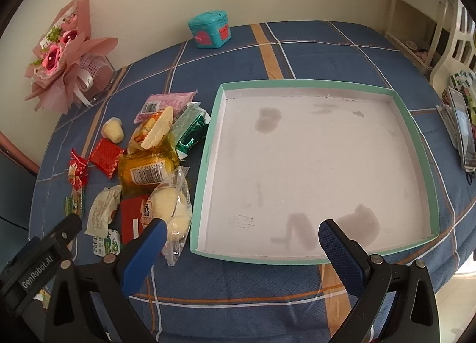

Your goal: Organize snacks

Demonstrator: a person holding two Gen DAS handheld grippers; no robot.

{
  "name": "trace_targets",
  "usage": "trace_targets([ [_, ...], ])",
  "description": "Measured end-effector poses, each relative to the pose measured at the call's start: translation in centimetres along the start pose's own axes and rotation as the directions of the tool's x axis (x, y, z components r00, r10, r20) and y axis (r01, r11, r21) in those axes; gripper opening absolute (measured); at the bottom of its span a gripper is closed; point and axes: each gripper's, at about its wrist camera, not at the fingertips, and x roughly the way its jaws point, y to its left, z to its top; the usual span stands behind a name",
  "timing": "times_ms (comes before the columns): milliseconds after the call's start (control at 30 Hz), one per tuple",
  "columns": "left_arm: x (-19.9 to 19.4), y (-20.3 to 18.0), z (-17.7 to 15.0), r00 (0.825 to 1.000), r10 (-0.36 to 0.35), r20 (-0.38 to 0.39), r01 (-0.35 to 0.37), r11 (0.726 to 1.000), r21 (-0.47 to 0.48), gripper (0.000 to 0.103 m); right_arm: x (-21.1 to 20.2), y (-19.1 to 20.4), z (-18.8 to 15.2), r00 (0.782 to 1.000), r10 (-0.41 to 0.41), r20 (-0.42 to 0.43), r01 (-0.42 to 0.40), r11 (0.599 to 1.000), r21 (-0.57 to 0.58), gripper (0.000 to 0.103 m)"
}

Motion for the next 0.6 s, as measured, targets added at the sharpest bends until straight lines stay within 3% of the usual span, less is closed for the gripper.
trace_targets([
  [300,-0.3,-0.2,0.3,1.0,-0.002,0.024,0.002,1.0,0.024,0.103,0.0,0.5,0.0,1.0,0.025,0.005,-0.025,1.0,-0.017,0.103],
  [433,-0.3,0.4,0.5,0.999,-0.037,0.03,0.037,0.999,-0.001,0.103,-0.4,1.1,-0.1,0.998,0.022,0.058,-0.019,0.999,-0.046,0.103],
  [600,0.5,0.8,0.7,0.999,-0.044,0.019,0.044,0.999,-0.018,0.103,0.3,2.0,-0.2,0.998,0.059,0.015,-0.057,0.993,-0.099,0.103],
])
